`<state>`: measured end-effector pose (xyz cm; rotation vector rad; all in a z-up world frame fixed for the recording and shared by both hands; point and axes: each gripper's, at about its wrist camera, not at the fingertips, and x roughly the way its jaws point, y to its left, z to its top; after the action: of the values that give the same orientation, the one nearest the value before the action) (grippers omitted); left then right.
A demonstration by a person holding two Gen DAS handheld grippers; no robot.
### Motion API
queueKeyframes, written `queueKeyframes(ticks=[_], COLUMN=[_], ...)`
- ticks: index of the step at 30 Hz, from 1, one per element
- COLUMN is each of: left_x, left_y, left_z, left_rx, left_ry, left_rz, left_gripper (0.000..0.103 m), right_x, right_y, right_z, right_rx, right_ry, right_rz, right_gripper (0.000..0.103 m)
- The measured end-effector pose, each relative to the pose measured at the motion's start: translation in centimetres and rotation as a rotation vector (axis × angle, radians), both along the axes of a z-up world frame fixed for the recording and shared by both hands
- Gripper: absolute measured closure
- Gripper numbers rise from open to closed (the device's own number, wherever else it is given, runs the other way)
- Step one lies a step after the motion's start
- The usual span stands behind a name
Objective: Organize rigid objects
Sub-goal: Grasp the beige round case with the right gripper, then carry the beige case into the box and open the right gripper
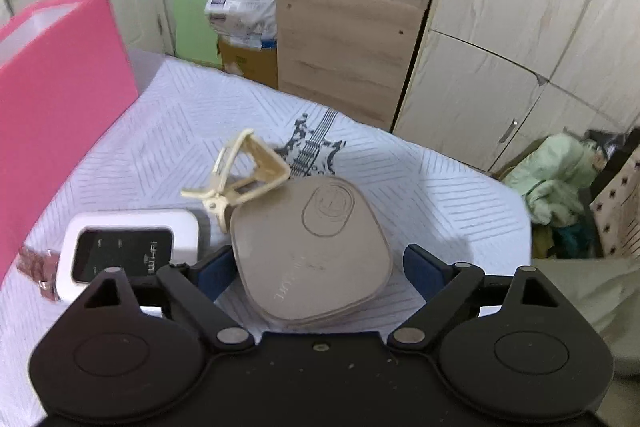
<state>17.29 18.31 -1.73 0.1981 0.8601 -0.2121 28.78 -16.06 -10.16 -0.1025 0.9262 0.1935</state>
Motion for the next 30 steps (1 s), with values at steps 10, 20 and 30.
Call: queueKeyframes(ticks=[10, 20, 30], left_x=[0.0, -0.1, -0.2], left_y=[0.1, 0.4, 0.6], left_z=[-0.1, -0.1, 0.0], left_rx=[-0.016, -0.032, -0.049], left_ry=[0.002, -0.002, -0.003], left_rz=[0.01, 0.017, 0.02], left_gripper=[0.093, 0.093, 0.093], right_x=[-3.4, -6.6, -9.0], right_y=[0.0, 0.3, 1.3], right_z=[0.1, 0.0, 2.9], right_rx=[0.076, 0.084, 0.093], right_ry=[-0.039, -0.04, -0.097], right_rz=[-0.116, -0.193, -0.228], right_gripper=[0.021, 0.021, 0.021])
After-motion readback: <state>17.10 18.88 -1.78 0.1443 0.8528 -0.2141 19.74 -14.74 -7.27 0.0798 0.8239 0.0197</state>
